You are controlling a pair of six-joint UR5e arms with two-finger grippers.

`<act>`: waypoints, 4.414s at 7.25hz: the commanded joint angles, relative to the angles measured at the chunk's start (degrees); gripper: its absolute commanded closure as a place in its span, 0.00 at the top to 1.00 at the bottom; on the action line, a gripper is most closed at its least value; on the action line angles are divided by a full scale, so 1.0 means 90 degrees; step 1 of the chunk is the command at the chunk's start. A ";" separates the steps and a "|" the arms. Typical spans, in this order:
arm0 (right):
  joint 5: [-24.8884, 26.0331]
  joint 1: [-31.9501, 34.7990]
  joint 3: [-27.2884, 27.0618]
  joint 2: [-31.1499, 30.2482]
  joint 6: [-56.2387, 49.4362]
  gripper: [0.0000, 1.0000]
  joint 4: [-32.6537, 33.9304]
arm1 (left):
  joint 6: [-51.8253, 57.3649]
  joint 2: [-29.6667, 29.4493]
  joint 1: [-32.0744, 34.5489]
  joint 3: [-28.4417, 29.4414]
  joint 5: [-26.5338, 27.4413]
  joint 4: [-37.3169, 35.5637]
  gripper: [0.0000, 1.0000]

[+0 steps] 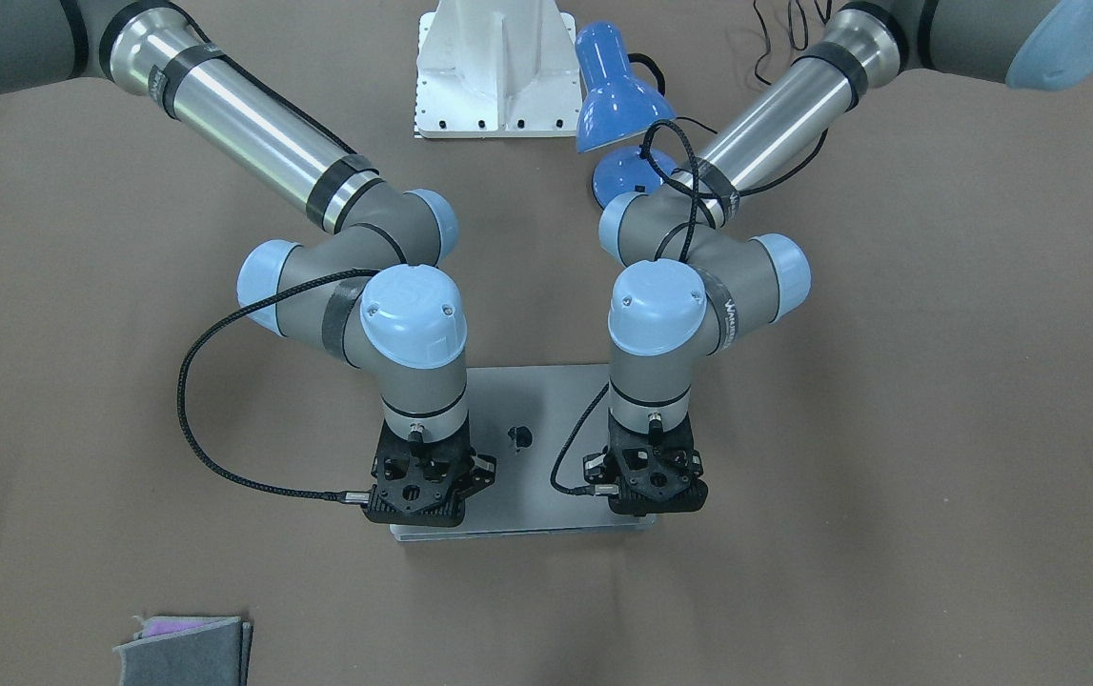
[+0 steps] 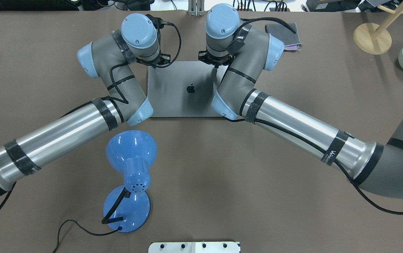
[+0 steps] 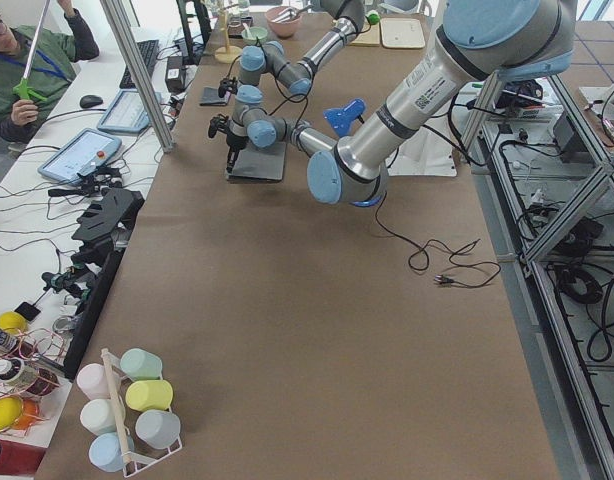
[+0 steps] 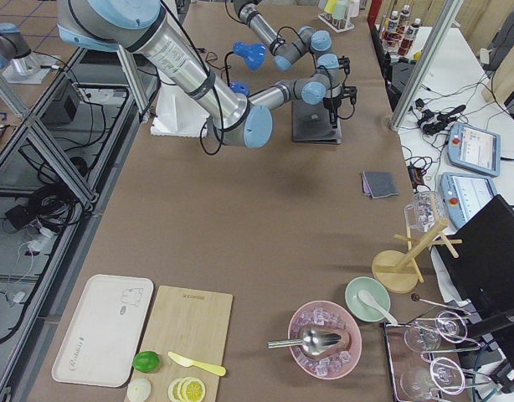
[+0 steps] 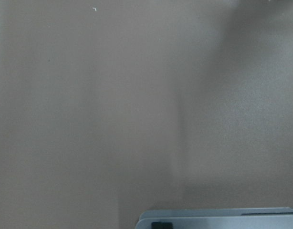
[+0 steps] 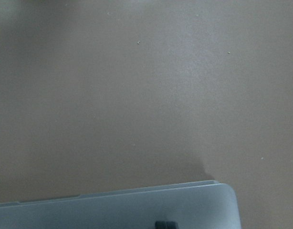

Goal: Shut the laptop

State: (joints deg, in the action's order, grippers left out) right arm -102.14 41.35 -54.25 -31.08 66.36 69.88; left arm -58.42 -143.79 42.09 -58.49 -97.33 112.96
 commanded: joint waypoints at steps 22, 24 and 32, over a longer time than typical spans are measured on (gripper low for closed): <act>-0.2596 0.4527 -0.7048 -0.7523 -0.7872 1.00 0.4501 | 0.9469 0.6492 0.6024 -0.5347 -0.3900 -0.4780 0.98; -0.2645 0.4517 -0.7048 -0.7504 -0.7813 1.00 0.4501 | 0.9450 0.6689 0.6007 -0.5134 -0.4196 -0.4660 0.98; -0.2958 0.4507 -0.7028 -0.7484 -0.7842 1.00 0.4491 | 0.9489 0.6709 0.6026 -0.5152 -0.4137 -0.4650 0.98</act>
State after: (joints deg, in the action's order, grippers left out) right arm -128.73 81.94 -117.51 -98.54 -4.21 110.34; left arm 26.97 -83.45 96.31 -104.90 -134.56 71.04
